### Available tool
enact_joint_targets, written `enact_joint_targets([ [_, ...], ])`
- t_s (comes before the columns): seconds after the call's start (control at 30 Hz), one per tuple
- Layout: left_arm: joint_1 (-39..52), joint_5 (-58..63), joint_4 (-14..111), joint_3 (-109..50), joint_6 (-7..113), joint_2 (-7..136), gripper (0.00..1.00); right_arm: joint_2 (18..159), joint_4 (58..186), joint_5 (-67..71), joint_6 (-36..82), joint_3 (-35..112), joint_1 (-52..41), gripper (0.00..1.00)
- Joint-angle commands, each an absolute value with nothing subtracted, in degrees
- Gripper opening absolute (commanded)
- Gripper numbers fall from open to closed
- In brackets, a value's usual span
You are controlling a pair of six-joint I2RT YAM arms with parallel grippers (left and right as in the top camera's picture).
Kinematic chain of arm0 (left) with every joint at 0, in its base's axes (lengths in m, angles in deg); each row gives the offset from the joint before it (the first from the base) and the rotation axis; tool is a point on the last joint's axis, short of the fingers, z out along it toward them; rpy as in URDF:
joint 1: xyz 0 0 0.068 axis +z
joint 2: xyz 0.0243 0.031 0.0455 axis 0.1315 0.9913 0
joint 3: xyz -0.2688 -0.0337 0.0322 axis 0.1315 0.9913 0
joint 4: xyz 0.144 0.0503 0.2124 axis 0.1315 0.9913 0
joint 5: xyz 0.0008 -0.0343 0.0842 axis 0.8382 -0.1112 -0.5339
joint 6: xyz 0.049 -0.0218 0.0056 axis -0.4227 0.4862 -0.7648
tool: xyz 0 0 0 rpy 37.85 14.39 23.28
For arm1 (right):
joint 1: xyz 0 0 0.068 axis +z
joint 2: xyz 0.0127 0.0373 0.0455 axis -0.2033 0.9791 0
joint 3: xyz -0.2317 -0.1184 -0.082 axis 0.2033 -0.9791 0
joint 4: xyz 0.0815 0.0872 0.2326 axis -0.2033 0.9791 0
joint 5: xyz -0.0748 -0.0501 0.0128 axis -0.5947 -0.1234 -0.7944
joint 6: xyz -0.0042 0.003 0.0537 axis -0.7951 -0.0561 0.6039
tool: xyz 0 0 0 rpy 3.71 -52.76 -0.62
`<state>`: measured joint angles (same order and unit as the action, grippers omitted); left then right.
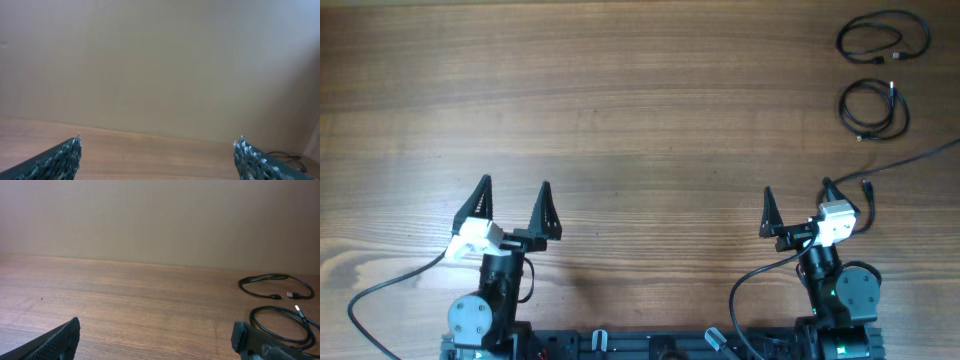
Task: Untangle cables
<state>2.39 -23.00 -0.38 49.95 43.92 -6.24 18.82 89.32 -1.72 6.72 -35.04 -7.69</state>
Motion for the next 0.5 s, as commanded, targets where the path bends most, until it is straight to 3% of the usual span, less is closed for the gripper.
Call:
enact_joint_targets([
  [0.0,2.6,-27.3,3.7,50.3,44.4,-6.8,1.00,18.3,89.1,-2.6,6.0,-35.1,-8.0,1.00],
  [0.23,2.6,-28.3,18.3,50.3,43.7,-6.8,1.00,18.3,89.1,-2.7,6.0,-35.1,-8.0,1.00],
  [0.47,2.6,-26.6,18.5,50.3,35.1,-6.8,1.00,18.3,89.1,-2.7,6.0,-35.1,-8.0,1.00],
])
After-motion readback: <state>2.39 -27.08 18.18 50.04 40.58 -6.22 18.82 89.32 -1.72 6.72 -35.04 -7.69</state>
